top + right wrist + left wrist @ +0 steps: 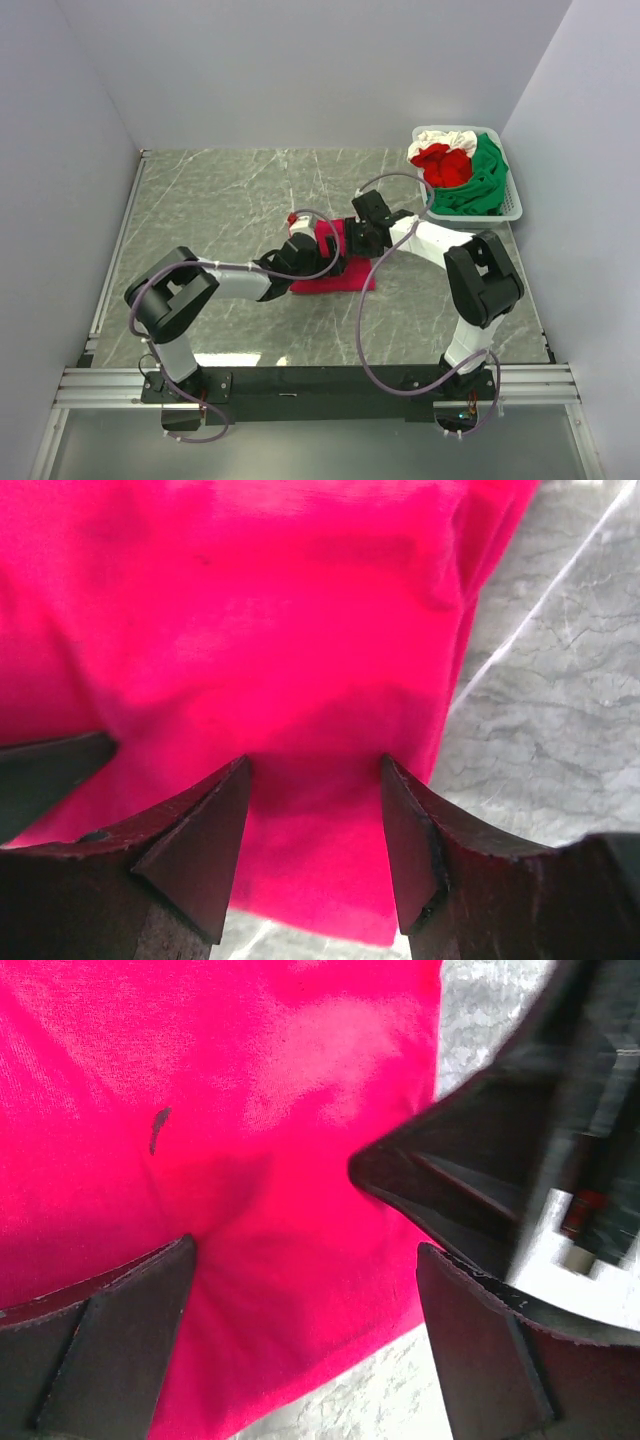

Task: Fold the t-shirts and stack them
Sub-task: Fold the tshirt

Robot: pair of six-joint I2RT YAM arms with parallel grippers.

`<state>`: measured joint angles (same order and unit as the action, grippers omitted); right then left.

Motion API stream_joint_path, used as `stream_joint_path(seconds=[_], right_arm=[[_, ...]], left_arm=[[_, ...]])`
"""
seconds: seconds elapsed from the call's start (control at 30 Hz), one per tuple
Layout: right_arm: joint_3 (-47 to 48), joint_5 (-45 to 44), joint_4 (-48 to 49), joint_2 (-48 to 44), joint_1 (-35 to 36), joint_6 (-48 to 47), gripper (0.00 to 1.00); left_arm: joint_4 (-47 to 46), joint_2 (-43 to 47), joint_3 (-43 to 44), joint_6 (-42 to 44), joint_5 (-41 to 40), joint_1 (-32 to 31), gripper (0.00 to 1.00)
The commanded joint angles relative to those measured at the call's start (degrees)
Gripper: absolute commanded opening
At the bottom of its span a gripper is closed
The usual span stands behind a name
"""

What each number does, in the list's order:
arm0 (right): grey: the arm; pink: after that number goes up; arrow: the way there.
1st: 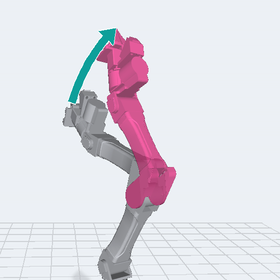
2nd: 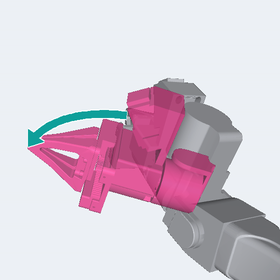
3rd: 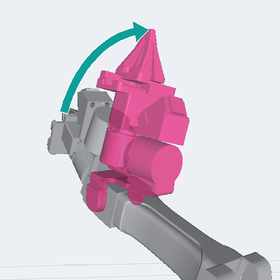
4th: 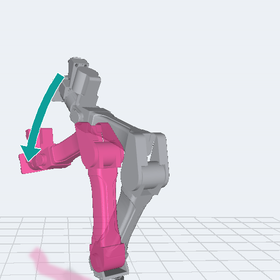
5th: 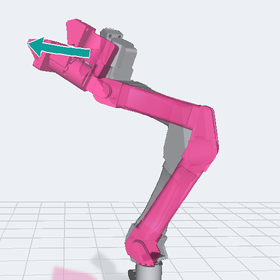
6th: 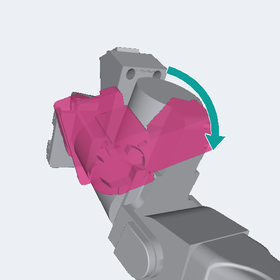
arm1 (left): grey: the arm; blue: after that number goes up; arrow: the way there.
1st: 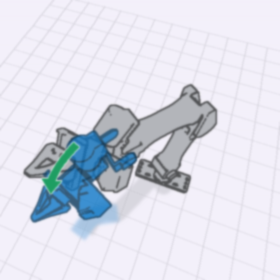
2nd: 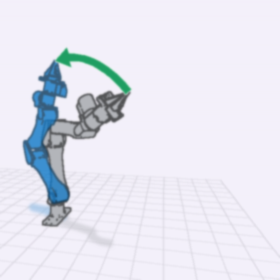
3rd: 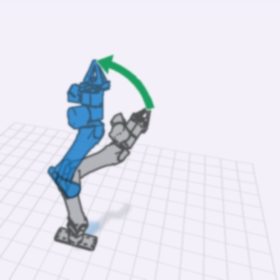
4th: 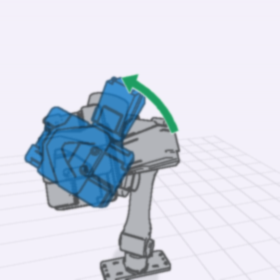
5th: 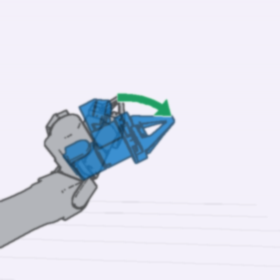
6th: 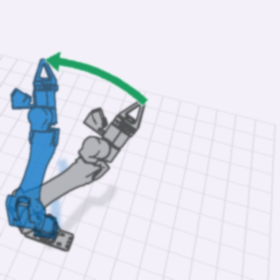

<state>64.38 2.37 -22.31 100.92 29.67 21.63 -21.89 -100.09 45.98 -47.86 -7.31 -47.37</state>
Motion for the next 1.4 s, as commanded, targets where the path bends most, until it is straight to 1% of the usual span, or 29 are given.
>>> stream_joint_path(seconds=[0.0,0.1,0.13,0.17,0.2,0.3,0.33,0.43,0.57,0.63,0.77,0.9,0.97,1.07,1.2,1.37], right_arm=[[-2.0,1.5,2.4,1.9,1.0,1.0,0.62],[-3.4,0.9,2.5,2.7,1.1,1.2,0.62],[-3.6,0.9,2.7,2.8,1.1,1.2,0.62],[-3.9,0.7,2.8,2.7,1.1,1.3,0.62],[-4.3,0.7,2.8,2.7,1.0,1.4,0.62],[-4.6,0.4,2.9,2.7,1.0,1.3,0.62],[-4.6,0.4,3.0,2.5,1.0,1.3,0.62],[-4.8,0.3,3.0,2.4,1.0,1.3,0.62],[-4.6,0.2,2.8,2.4,1.0,1.3,0.62],[-4.7,0.1,2.5,2.0,1.0,1.3,0.62],[-5.1,-0.3,2.3,1.3,1.1,1.3,0.62],[-5.1,-0.5,1.8,0.8,0.9,1.3,0.62],[-5.2,-0.5,1.9,0.6,1.0,1.4,0.62],[-5.2,-0.5,1.8,0.6,1.1,1.5,0.62],[-5.5,-0.5,1.7,0.2,1.1,1.6,0.62],[-5.5,-0.4,1.7,-0.3,1.4,1.8,0.62]], left_arm=[[-2.0,1.9,-1.3,-2.9,4.2,-0.8,0.99],[3.2,8.3,-0.9,-1.1,0.6,-0.8,0.99],[4.9,9.9,-0.2,-0.8,-2.2,-0.6,0.99],[9.5,12.5,0.2,-0.5,-3.5,-0.3,0.99],[11.2,13.6,0.4,-0.5,-4.2,0.3,0.99],[16.1,16.4,-0.4,-1.6,-3.9,4.6,0.99],[16.6,16.9,-1.1,-1.8,-3.7,7.0,0.99],[17.7,17.3,-2.9,-1.1,-2.4,10.2,0.99],[16.6,14.3,-2.7,1.1,2.5,11.7,0.99],[14.3,13.9,-3.9,0.7,6.2,12.8,0.99],[11.1,12.9,-5.7,-0.2,10.2,14.5,0.99],[9.0,9.8,-6.4,-0.2,13.5,15.7,0.99],[5.5,7.8,-7.5,-0.8,16.6,16.1,0.99],[2.8,4.7,-7.4,-1.5,18.1,16.1,0.99],[-1.0,3.9,-8.8,-3.1,19.2,15.5,0.99],[-1.4,0.7,-6.9,-4.0,18.3,13.5,0.99]])
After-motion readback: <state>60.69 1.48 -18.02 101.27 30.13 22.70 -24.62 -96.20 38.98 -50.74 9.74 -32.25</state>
